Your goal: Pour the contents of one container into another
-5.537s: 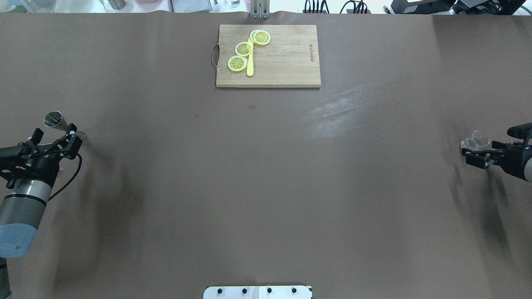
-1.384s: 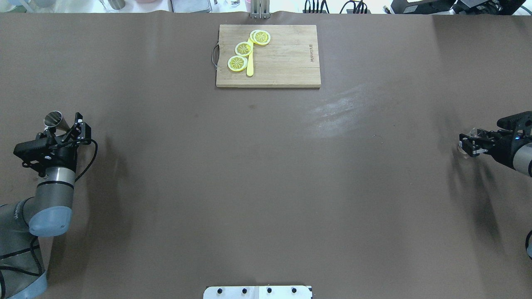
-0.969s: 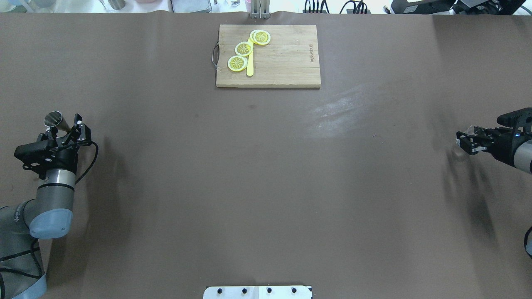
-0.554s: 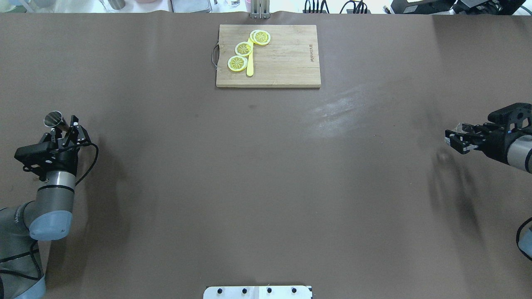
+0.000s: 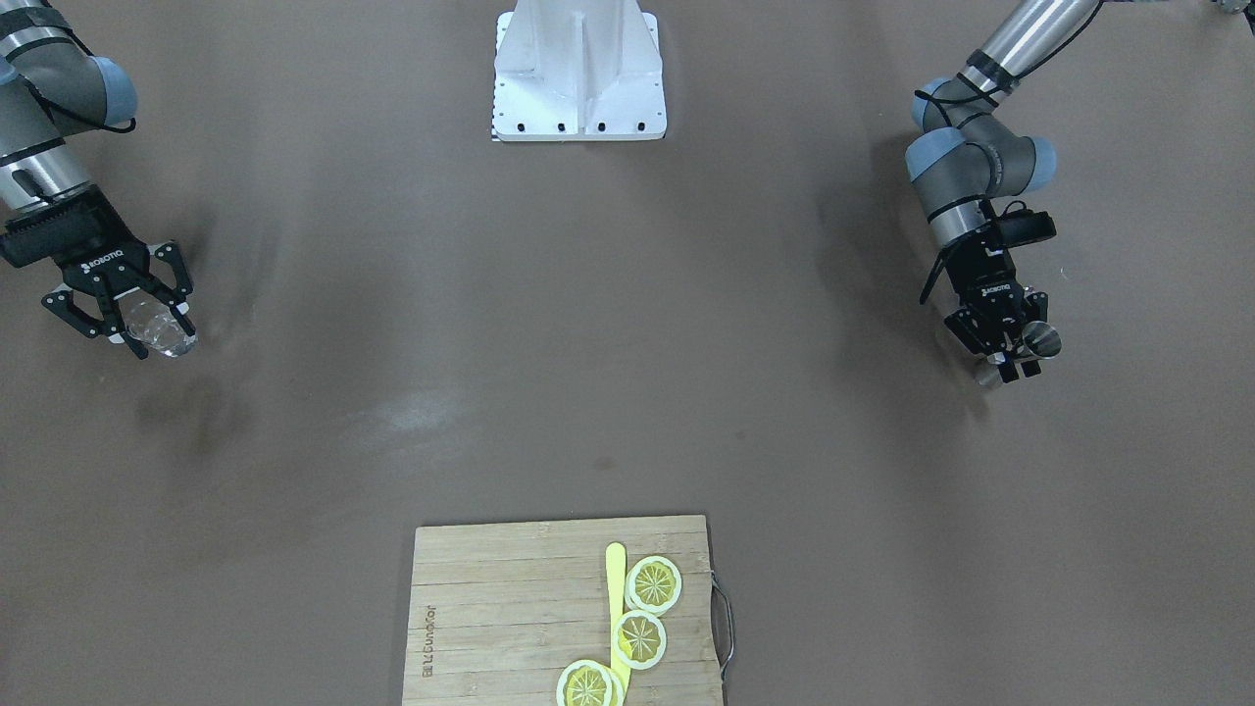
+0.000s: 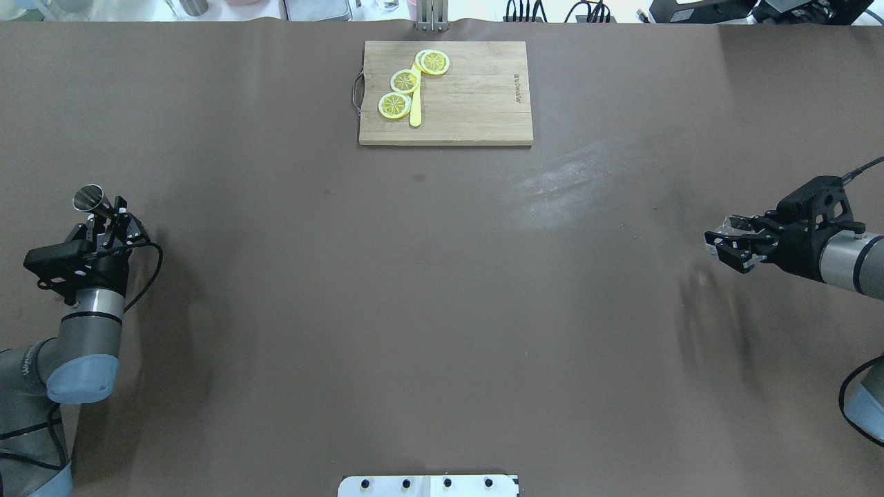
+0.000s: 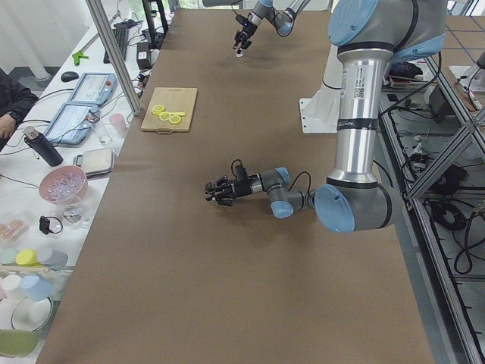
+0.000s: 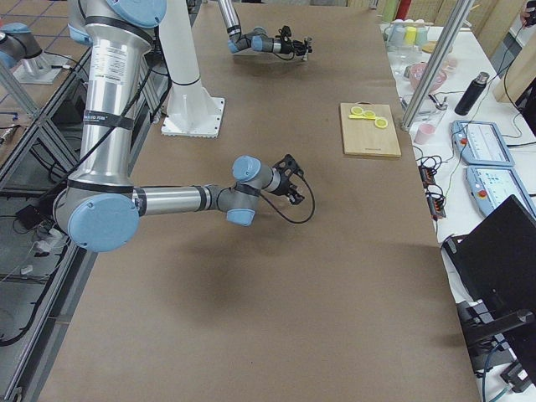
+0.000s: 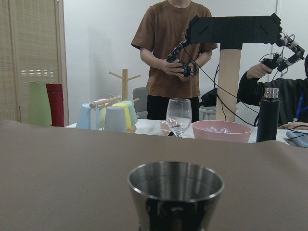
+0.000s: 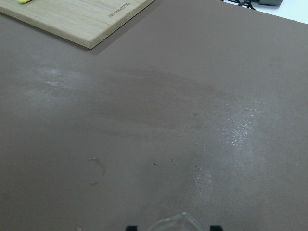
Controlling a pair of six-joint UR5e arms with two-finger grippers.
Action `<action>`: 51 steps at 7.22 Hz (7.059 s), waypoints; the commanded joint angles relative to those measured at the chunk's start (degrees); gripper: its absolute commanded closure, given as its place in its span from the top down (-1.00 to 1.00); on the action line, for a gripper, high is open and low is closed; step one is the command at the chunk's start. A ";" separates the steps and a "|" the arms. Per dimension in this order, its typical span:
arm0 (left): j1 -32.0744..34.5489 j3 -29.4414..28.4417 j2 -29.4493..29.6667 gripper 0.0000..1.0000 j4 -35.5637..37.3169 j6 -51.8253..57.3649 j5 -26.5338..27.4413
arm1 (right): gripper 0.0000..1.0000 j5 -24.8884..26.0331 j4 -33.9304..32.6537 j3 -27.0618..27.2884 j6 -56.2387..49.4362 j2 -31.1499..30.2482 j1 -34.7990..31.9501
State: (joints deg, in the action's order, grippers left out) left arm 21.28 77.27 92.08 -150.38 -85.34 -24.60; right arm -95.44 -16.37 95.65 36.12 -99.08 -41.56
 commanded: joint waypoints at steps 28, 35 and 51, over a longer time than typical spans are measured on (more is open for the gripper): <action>2.54 8.43 23.39 -1.00 -16.79 75.37 -64.84 | -1.00 -7.91 -33.98 19.22 -34.79 14.70 3.94; 2.36 -3.08 34.20 -1.00 -20.04 83.06 -72.96 | -1.00 -19.25 -69.31 19.83 -45.88 33.24 1.56; -0.27 -8.46 39.75 -1.00 -23.20 80.77 -73.93 | -1.00 -30.60 -92.68 14.21 -48.41 44.14 5.70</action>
State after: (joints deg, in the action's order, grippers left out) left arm 21.04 68.82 131.85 -173.61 -4.57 -98.50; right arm -125.88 -106.60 110.14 -11.14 -55.95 -35.94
